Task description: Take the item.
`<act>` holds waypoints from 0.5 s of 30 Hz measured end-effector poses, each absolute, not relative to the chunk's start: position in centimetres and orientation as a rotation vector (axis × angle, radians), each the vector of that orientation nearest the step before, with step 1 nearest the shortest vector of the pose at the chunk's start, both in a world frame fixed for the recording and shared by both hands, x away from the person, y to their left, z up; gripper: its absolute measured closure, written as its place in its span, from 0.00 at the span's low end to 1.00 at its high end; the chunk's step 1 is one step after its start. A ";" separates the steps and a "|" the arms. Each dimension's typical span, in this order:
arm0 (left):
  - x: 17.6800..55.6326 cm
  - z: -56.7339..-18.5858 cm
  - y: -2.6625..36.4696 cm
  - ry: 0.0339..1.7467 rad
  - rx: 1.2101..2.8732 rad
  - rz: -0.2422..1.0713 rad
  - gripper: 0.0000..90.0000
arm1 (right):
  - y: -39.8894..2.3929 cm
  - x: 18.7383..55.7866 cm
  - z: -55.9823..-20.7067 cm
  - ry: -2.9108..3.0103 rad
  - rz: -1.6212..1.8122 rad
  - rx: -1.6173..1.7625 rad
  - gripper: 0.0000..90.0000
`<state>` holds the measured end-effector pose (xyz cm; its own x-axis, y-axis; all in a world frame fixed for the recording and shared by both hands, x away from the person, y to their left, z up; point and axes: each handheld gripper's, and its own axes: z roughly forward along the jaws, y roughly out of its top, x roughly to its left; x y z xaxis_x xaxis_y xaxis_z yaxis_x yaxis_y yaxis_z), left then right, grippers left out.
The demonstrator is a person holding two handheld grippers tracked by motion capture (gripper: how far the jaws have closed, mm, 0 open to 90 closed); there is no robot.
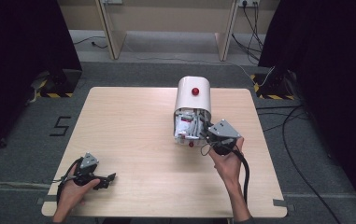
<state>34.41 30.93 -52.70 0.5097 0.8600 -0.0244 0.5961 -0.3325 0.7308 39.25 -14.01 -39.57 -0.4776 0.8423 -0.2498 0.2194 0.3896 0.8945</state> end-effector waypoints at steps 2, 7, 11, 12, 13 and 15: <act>34.4 -52.7 30.9 1.186 2.055 0.485 0.00 | -14.3 39.0 -39.5 1.915 1.111 0.903 0.94; 34.4 -52.7 30.9 1.187 2.056 0.485 0.00 | -14.2 38.1 -38.9 1.909 1.122 0.861 0.95; 34.4 -52.7 30.9 1.187 2.055 0.486 0.00 | -14.1 36.9 -38.2 1.913 1.134 0.827 0.95; 34.4 -52.7 30.9 1.188 2.055 0.485 0.00 | -14.1 36.8 -38.2 1.913 1.134 0.816 0.95; 34.4 -52.7 30.9 1.189 2.054 0.486 0.00 | -14.1 36.6 -38.1 1.913 1.135 0.818 0.95; 34.4 -52.7 30.9 1.189 2.054 0.485 0.00 | -14.3 36.3 -38.0 1.909 1.145 0.805 0.95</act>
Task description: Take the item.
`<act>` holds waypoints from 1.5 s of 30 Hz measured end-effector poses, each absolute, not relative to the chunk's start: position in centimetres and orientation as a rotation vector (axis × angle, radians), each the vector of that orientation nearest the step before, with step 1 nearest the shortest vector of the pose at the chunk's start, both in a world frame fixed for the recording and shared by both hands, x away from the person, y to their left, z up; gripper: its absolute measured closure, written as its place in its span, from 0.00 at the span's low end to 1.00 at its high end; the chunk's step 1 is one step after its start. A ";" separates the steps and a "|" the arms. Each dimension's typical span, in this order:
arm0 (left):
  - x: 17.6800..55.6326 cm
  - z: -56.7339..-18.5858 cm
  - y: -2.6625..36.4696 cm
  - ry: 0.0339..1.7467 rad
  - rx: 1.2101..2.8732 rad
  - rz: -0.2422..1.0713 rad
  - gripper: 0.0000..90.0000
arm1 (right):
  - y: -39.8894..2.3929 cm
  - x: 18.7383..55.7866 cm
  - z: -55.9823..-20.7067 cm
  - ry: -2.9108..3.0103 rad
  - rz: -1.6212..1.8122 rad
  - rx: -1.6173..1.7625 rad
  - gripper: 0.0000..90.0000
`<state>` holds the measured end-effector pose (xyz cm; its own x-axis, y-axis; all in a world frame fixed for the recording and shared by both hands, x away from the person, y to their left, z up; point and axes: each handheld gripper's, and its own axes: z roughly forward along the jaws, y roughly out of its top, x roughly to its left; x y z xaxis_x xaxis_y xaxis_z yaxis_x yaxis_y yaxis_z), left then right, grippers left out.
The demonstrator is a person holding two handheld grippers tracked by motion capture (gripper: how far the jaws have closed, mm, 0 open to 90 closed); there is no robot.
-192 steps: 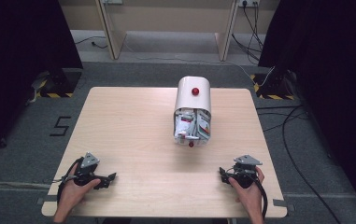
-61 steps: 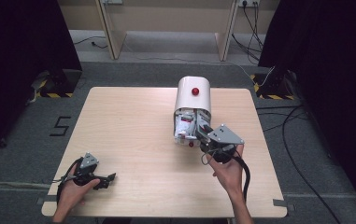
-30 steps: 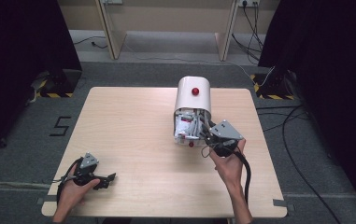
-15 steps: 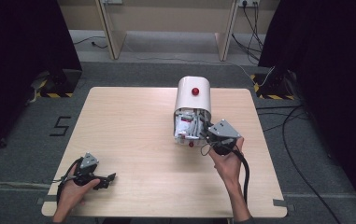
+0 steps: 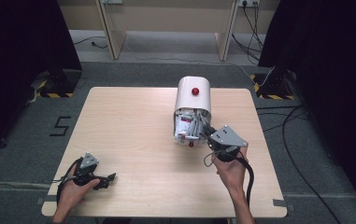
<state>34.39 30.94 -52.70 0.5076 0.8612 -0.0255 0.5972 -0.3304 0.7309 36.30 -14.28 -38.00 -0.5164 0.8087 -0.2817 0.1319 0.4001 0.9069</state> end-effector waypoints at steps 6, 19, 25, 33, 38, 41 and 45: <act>34.4 -52.7 30.9 1.189 2.054 0.486 0.00 | -14.9 35.4 -37.4 1.900 1.190 0.796 0.96; 34.4 -52.7 31.0 1.191 2.054 0.486 0.00 | -16.3 33.3 -37.0 1.889 1.242 0.797 0.96; 34.4 -52.7 31.0 1.189 2.059 0.487 0.00 | -17.3 32.4 -36.8 1.866 1.250 0.812 0.96; 34.3 -52.7 31.0 1.193 2.052 0.487 0.00 | -19.3 31.8 -37.3 1.846 1.230 0.864 0.96; 34.3 -52.7 31.0 1.194 2.052 0.487 0.00 | -20.2 31.8 -37.7 1.838 1.212 0.894 0.96; 34.3 -52.7 31.0 1.194 2.051 0.487 0.00 | -20.8 31.9 -38.2 1.838 1.203 0.915 0.96; 34.3 -52.7 31.0 1.194 2.052 0.487 0.00 | -21.0 32.1 -38.5 1.843 1.195 0.922 0.96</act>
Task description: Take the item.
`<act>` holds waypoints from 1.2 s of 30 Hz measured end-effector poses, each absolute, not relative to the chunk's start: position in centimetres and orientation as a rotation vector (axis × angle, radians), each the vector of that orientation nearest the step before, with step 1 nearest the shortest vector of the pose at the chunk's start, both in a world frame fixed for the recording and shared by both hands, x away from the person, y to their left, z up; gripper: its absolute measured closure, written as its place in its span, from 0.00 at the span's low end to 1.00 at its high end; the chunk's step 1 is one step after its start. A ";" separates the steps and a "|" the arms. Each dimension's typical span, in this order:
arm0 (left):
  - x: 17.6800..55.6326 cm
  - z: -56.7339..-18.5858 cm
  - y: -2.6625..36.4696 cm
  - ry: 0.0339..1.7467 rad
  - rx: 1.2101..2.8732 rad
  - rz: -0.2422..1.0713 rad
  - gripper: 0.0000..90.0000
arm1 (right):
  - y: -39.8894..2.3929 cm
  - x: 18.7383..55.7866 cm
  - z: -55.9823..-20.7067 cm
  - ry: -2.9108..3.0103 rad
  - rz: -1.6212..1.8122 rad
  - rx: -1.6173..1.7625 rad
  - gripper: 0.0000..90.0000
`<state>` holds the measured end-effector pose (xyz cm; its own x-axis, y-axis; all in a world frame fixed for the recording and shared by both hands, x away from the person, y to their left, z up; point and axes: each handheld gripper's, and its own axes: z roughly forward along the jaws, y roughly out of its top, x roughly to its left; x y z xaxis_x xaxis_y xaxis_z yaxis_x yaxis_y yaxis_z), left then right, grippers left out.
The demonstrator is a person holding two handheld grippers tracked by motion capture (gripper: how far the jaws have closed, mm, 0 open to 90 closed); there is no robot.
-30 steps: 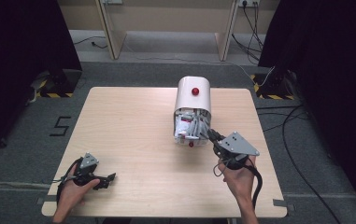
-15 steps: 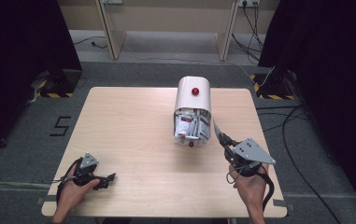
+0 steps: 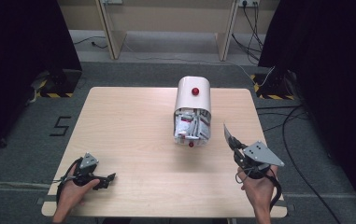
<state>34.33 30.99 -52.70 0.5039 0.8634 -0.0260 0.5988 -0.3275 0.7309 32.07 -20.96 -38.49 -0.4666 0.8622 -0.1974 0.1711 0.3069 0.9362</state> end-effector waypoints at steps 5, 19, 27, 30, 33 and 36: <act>34.3 -52.7 31.0 1.194 2.052 0.487 0.00 | -21.0 32.4 -38.9 1.854 1.177 0.929 0.96; 34.3 -52.7 31.0 1.194 2.051 0.487 0.00 | -22.0 33.2 -39.8 1.842 1.154 0.976 0.96; 34.3 -52.7 31.0 1.194 2.051 0.487 0.00 | -22.6 33.8 -40.7 1.842 1.132 1.012 0.96; 34.3 -52.7 31.0 1.194 2.051 0.487 0.00 | -22.8 34.2 -41.2 1.849 1.117 1.026 0.96; 34.3 -52.7 31.0 1.194 2.052 0.487 0.00 | -23.0 34.5 -41.7 1.854 1.105 1.041 0.96; 34.3 -52.7 31.0 1.194 2.052 0.487 0.00 | -23.3 35.0 -42.4 1.870 1.081 1.062 0.96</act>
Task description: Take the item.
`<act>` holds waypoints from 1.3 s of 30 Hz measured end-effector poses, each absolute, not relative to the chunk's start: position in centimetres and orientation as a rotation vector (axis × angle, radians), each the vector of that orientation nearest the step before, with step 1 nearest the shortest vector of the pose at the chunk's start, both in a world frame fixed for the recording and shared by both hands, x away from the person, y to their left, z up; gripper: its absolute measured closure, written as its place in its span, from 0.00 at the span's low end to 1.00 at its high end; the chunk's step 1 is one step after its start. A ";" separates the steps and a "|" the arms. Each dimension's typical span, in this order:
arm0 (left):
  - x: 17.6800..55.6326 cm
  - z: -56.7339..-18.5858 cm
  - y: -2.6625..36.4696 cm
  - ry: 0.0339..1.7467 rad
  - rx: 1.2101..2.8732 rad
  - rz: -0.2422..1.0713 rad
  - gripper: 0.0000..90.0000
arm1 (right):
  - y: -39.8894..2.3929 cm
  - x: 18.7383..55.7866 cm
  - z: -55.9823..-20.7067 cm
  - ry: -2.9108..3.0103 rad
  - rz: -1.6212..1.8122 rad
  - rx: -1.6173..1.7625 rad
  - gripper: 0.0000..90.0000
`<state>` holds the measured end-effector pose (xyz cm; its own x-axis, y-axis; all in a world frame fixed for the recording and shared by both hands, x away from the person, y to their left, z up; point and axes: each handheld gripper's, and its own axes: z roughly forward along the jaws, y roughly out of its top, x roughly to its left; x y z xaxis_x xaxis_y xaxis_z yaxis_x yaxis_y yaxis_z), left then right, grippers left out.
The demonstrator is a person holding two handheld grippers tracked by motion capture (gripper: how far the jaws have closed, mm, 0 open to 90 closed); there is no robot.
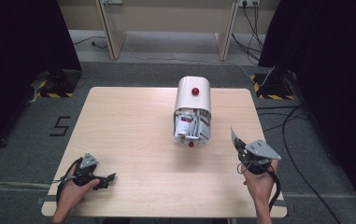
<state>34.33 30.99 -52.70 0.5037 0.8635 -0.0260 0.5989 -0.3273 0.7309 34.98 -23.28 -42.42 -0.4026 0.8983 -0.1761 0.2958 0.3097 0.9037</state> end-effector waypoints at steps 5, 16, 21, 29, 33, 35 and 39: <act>34.3 -52.7 31.0 1.194 2.051 0.487 0.00 | -23.6 35.4 -43.2 1.879 1.058 1.082 0.96; 34.3 -52.7 31.0 1.194 2.051 0.487 0.00 | -24.2 36.4 -45.0 1.906 1.011 1.126 0.96; 34.3 -52.7 31.0 1.194 2.051 0.487 0.00 | -24.2 36.6 -45.5 1.911 0.991 1.135 0.96; 34.3 -52.7 31.0 1.194 2.052 0.487 0.00 | -24.4 37.2 -46.8 1.933 0.942 1.149 0.96; 34.3 -52.7 31.0 1.194 2.052 0.487 0.00 | -24.3 37.5 -47.4 1.950 0.917 1.150 0.96; 34.3 -52.7 31.0 1.194 2.051 0.487 0.00 | -24.3 37.5 -47.5 1.958 0.913 1.145 0.96; 34.3 -52.7 31.0 1.194 2.052 0.487 0.00 | -24.2 37.7 -47.9 1.976 0.891 1.142 0.96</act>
